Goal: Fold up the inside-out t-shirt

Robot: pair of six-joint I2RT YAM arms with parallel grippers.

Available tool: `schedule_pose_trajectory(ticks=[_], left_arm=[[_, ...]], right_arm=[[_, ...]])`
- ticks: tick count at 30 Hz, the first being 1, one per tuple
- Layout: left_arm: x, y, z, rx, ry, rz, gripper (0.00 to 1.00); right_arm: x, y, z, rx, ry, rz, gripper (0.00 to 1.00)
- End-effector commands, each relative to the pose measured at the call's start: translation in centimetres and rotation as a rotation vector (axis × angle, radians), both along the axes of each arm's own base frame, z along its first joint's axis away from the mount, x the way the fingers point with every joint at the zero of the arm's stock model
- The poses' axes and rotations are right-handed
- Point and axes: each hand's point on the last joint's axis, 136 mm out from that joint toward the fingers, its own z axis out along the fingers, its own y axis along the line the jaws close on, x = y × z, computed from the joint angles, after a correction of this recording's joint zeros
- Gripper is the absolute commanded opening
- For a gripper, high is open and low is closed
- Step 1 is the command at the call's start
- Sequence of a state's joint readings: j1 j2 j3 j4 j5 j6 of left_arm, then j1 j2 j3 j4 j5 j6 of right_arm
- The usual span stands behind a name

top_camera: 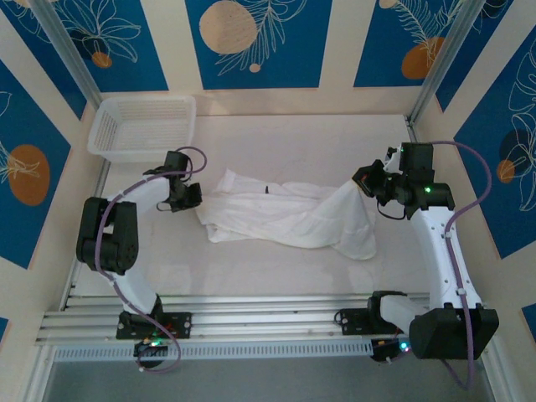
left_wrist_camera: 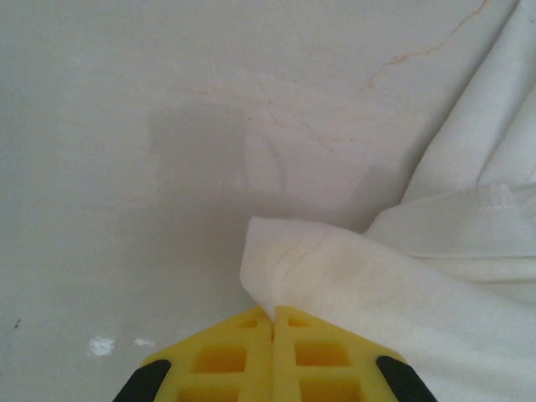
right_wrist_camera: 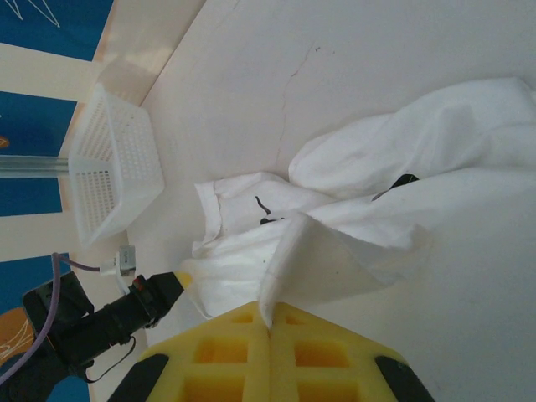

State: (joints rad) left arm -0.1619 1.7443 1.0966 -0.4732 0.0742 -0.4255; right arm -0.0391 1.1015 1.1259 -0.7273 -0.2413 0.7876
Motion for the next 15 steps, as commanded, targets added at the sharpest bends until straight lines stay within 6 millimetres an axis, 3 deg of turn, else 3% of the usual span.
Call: schedule_pose_trajectory(ticks=[1,4,5,7,10,12,14,15], left_arm=[[0.3,-0.1,1.1,-0.044,-0.018,0.022,0.0],[0.8,-0.8,4.2,-0.109,-0.074,0.03,0.0],[1.2,-1.1,6.2,-0.15,-0.117,0.032,0.0],[2.5,-1.5,11.9,-0.222,-0.238,0.037,0.0],[4.1,-0.6,25.2,-0.281,-0.52,0.037,0.0],[3.8,1.0,35.1,-0.302,-0.737,0.053,0.0],[2.8,2.8,42.2,-0.316,-0.888,0.095,0.0],[2.1,4.0,44.9,-0.322,-0.934,0.127,0.0]], right_arm=[[-0.2,0.2,1.7,-0.005,-0.04,0.008,0.0],[0.0,0.3,2.7,0.011,-0.056,-0.002,0.0],[0.2,0.4,3.7,0.027,-0.073,-0.012,0.0],[0.9,0.5,7.6,0.071,-0.161,-0.025,0.0],[1.8,-0.9,18.2,0.106,-0.4,-0.085,0.0],[1.4,-3.6,26.0,0.112,-0.577,-0.184,0.0],[0.6,-6.1,31.4,0.117,-0.719,-0.282,0.0],[0.1,-7.0,33.4,0.121,-0.777,-0.32,0.0]])
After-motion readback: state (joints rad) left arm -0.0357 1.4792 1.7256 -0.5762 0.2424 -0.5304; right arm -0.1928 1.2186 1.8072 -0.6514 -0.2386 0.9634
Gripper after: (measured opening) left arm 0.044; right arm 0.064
